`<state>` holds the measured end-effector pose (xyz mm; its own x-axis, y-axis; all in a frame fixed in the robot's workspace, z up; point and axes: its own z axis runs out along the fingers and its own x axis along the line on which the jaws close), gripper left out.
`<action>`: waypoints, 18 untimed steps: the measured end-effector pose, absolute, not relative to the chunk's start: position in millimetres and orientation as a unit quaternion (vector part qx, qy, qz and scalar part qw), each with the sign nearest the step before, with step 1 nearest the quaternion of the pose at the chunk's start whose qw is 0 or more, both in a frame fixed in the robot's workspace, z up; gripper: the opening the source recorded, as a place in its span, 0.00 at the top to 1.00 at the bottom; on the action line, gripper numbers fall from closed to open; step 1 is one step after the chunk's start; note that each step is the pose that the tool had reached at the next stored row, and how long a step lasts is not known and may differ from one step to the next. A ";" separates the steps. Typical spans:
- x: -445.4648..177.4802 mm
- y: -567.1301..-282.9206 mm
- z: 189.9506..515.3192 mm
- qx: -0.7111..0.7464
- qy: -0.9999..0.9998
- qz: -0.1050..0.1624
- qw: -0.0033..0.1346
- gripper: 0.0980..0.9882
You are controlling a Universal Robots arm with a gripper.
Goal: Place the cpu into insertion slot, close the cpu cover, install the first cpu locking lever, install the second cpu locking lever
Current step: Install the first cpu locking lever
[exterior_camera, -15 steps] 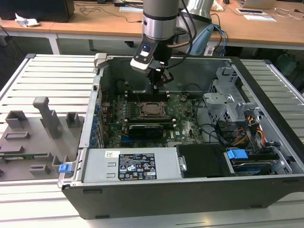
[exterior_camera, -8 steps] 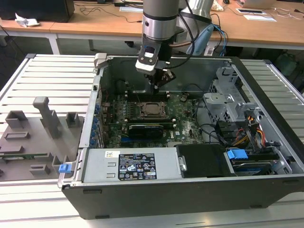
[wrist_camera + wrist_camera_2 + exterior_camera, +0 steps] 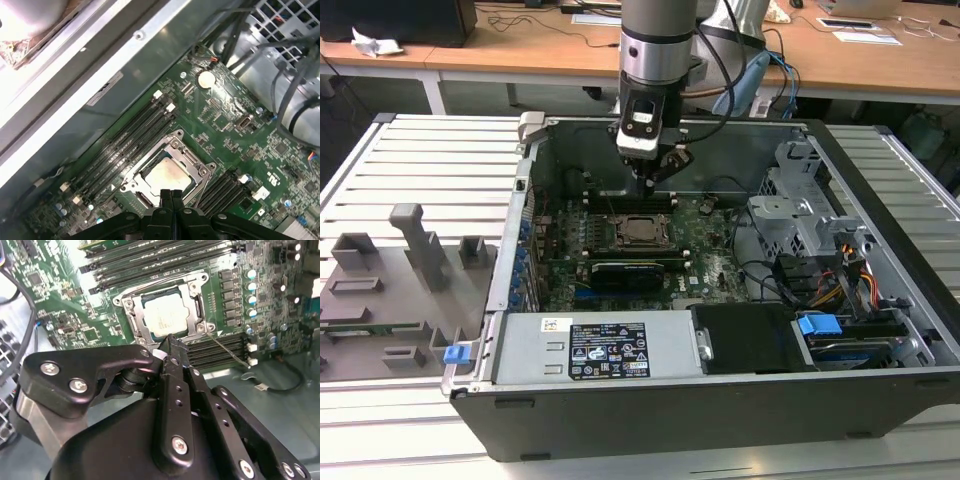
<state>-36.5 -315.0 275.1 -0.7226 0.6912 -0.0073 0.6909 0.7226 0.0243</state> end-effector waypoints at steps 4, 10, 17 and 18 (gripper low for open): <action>-36.5 -315.0 275.1 0.342 0.940 0.010 0.008 0.99; -36.5 -315.0 275.1 0.297 0.955 0.010 0.007 0.99; -36.5 -315.0 275.1 0.222 0.975 0.011 0.006 0.99; -36.5 -315.0 275.1 0.213 0.977 0.011 0.006 0.99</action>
<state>-36.5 -315.0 275.1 -0.9088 0.4171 -0.0073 0.4168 0.9087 0.0243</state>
